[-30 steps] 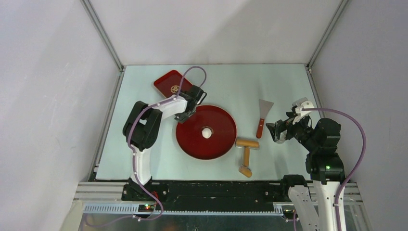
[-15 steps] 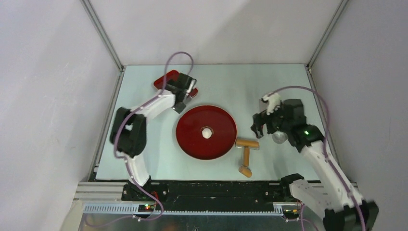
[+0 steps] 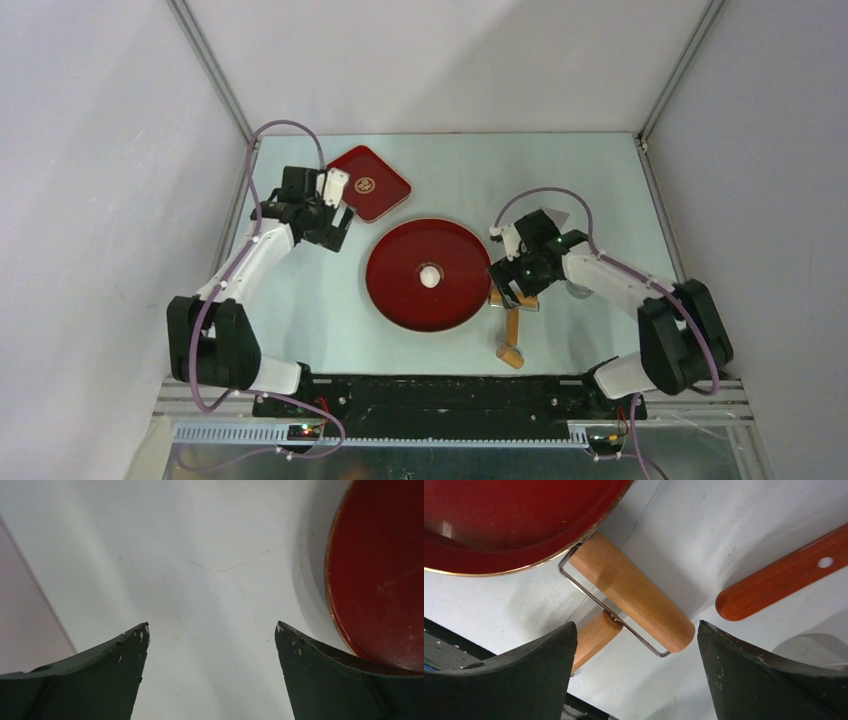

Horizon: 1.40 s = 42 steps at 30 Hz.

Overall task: Roll out the dumpling wrappers from the dough
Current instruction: Pick up the rolling pin from the center of the board.

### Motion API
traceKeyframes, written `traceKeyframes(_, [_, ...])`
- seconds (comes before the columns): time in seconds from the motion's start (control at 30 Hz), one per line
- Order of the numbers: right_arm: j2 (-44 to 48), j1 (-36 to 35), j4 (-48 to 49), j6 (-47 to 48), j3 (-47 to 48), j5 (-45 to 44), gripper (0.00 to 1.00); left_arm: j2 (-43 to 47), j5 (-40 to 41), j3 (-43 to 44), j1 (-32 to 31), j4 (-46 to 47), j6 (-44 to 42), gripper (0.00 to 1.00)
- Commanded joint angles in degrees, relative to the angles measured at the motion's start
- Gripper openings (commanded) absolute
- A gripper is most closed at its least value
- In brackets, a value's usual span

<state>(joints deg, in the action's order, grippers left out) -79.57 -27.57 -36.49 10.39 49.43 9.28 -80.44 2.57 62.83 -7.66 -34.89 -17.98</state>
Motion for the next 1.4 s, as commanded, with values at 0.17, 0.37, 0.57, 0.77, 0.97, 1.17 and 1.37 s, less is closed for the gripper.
traceKeyframes(0.17, [-10.2, -0.7, -4.2, -1.3, 4.3, 2.2, 0.8, 7.4, -3.6, -1.6, 0.4, 3.2, 2.2, 1.0])
traceKeyframes(0.37, [-13.9, -2.0, -4.6, -0.4, 4.7, 0.4, 0.75, 8.6, -3.2, -3.1, 0.5, 5.0, 2.3, 1.0])
traceKeyframes(0.57, [-13.7, -1.6, -3.4, 2.8, 6.0, -4.2, 0.61, 7.3, -3.4, -3.7, 0.5, 5.7, 2.3, 1.0])
traceKeyframes(0.77, [-11.7, 0.0, -1.1, 11.2, 8.0, -7.6, 0.42, 7.8, -3.7, -3.9, 0.5, 5.6, 2.5, 1.0])
traceKeyframes(0.97, [-10.1, 0.1, 10.4, 23.5, 8.1, -19.0, 0.45, 8.7, -4.4, -4.3, 0.6, 5.8, 2.5, 1.0])
traceKeyframes(1.17, [-13.0, -0.3, 7.9, 15.5, 18.2, -23.0, 0.7, 8.6, -5.1, -4.5, 1.0, 5.8, 2.9, 1.0])
traceKeyframes(1.37, [-7.5, 1.5, -8.0, 5.2, 18.1, -15.4, 0.87, 8.6, -7.0, -4.6, 1.1, 6.2, 3.0, 1.0])
